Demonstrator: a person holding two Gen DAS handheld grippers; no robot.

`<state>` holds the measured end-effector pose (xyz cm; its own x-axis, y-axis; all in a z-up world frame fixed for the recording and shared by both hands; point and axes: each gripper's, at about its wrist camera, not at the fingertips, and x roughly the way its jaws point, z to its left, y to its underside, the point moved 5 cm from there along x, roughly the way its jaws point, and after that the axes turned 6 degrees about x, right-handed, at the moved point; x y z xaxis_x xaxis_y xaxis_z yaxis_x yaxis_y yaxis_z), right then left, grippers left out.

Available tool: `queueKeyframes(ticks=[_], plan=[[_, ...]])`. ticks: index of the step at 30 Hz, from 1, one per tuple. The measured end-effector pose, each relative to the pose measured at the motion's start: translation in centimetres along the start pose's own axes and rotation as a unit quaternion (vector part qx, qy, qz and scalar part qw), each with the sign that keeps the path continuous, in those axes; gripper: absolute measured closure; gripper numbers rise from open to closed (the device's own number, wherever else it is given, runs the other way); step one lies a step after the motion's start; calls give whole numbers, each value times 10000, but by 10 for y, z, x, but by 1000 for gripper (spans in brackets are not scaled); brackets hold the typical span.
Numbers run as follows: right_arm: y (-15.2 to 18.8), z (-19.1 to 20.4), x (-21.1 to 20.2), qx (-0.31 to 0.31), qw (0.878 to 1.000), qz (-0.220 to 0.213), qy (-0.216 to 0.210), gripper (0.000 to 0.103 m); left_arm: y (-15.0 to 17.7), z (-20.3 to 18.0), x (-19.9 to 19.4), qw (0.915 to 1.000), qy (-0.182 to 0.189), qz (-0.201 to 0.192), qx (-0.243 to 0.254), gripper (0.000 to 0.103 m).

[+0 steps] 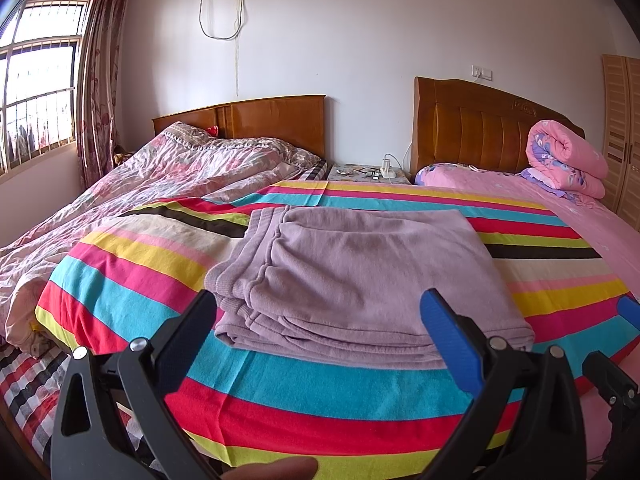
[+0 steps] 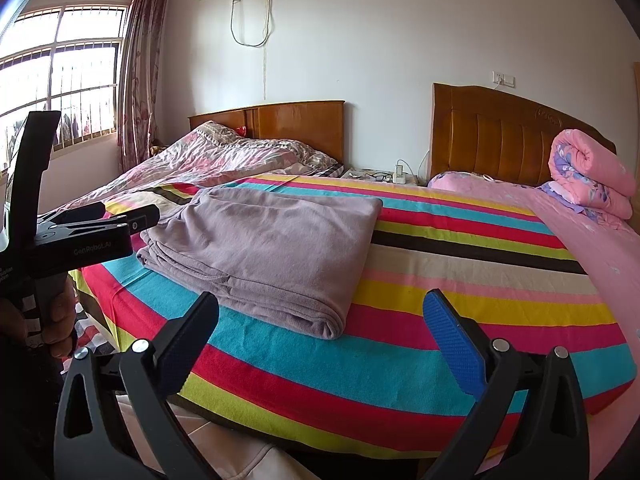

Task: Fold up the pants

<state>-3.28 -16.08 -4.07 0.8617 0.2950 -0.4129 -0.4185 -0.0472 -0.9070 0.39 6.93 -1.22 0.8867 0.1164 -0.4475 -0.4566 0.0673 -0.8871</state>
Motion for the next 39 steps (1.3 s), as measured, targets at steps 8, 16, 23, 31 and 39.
queueKeyframes(ticks=[8, 16, 23, 31, 39], plan=[[2, 1, 1, -5, 10000, 10, -10, 4, 2, -1, -1, 10000, 14, 6, 7, 1], [4, 3, 2, -9, 10000, 31, -25, 4, 4, 0, -1, 10000, -36, -14, -13, 1], [5, 4, 2, -7, 10000, 40, -32, 4, 4, 2, 4, 9999, 8, 139, -93, 1], [5, -12, 2, 282, 9995, -35, 113, 4, 5, 7, 8, 9995, 1, 266, -165, 1], [-6, -246, -51, 2644, 9290, -844, 2449, 4, -9, 127, 7, 9812, -1587, -130, -1089, 1]])
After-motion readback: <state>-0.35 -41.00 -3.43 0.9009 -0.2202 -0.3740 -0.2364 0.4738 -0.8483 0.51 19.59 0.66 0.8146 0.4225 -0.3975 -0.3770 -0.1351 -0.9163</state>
